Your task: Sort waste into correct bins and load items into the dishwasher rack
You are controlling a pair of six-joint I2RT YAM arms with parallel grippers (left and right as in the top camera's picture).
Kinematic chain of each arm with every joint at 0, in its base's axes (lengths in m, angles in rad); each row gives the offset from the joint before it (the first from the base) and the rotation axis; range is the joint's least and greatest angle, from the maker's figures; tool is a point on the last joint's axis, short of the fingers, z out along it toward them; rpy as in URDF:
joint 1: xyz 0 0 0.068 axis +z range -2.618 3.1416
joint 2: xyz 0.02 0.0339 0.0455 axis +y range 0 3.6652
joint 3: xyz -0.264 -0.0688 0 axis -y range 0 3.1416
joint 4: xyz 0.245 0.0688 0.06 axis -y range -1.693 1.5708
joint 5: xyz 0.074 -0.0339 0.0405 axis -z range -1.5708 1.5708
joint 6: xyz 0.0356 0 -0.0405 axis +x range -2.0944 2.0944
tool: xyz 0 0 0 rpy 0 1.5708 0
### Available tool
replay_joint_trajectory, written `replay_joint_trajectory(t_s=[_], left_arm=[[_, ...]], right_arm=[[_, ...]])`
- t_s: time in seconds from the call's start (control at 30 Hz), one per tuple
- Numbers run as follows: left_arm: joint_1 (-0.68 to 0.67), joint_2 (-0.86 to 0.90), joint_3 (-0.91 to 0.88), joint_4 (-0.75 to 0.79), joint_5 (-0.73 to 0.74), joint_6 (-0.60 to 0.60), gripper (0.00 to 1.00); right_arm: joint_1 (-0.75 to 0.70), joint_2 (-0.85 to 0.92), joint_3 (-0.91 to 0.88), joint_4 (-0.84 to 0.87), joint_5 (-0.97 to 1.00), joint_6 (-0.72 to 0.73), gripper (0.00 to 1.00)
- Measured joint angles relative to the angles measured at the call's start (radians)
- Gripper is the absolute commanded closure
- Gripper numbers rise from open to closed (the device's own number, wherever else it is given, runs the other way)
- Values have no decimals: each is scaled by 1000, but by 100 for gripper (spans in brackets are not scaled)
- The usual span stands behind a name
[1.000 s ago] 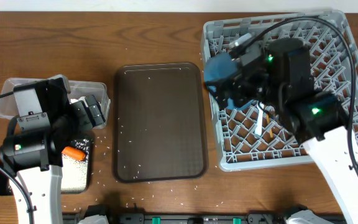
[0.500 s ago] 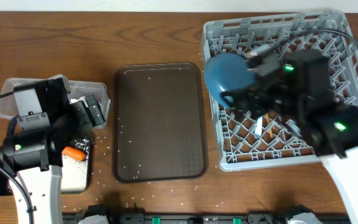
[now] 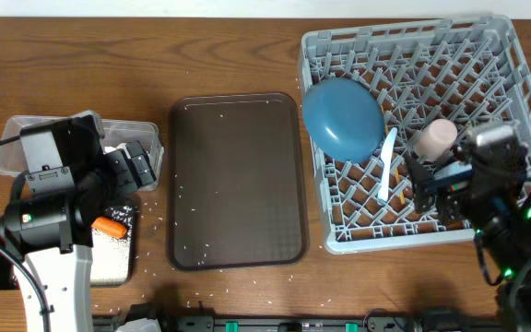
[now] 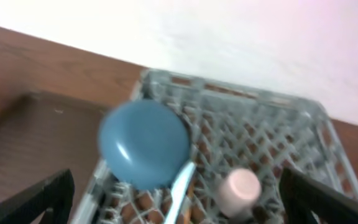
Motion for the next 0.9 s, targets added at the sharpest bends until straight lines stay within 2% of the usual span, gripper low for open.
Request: replay_joint_trajectory(t_s=[0.27, 0.53, 0.77, 0.9], left_arm=[[0, 0, 0, 0, 0, 0, 2], [0, 0, 0, 0, 0, 0, 2], [0, 0, 0, -1, 0, 0, 2], [0, 0, 0, -2, 0, 0, 2]], right_arm=[[-87, -284, -492, 321, 6, 28, 1], [-95, -498, -840, 620, 6, 40, 1], [-101, -669, -1033, 709, 5, 79, 1], [-112, -678, -1046, 716, 5, 86, 1]])
